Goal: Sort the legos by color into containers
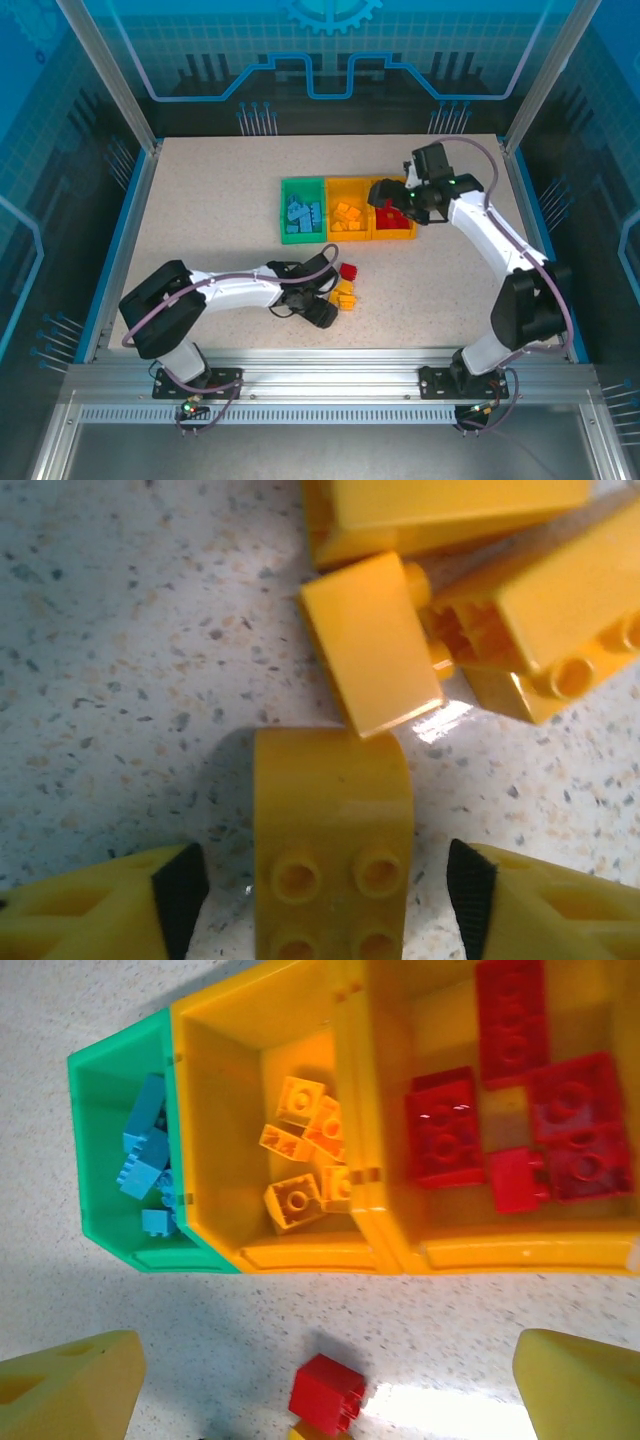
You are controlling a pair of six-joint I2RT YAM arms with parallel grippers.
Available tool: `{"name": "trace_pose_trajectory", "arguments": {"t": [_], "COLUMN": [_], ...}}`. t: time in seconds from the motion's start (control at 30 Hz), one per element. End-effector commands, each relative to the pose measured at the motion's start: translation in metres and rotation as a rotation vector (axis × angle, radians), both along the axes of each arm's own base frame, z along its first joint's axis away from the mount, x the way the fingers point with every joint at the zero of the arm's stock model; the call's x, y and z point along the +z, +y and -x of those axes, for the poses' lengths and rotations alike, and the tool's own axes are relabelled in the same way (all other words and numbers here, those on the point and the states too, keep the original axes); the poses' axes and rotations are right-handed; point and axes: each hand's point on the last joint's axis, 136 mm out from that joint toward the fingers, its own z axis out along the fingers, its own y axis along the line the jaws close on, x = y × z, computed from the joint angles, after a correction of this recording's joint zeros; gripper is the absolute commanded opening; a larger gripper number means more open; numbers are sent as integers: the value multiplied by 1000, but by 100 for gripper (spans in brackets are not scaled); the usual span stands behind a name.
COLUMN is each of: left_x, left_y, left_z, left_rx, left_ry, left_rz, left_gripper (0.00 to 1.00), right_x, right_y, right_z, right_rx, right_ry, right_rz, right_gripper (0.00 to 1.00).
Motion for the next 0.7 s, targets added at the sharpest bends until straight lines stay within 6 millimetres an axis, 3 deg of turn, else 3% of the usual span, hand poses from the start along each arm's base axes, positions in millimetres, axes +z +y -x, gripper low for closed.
{"name": "trace_pose_trajectory", "arguments": {"t": [0.0,0.17,0.27,0.37,0.5,0.67], "left_x": [-10,-3,12,39,87,144], "left_y": [-7,-5,-4,-7,-10,-8], "left_z": [2,0,-6,-19,-52,-115], "left_rx": [-31,-24,-7,13,64,147], "left_ry": [14,0,-35,-86,-183,-286], "left_rz": [-11,-22,-10,29,110,224], "left_gripper": [56,35,32,32,32,32], "right_x": [5,-6,-15,-24,-38,-58], "right_y": [-17,-41,-54,-64,-67,-60], "right_z": [12,29,36,43,55,71], "right_rx": [-16,-54,-88,-112,-113,-112], "right_ry": [-22,-1,7,22,39,53], "right_rz": [16,79,98,102,113,78], "right_gripper": [96,97,97,97,97,96]}}
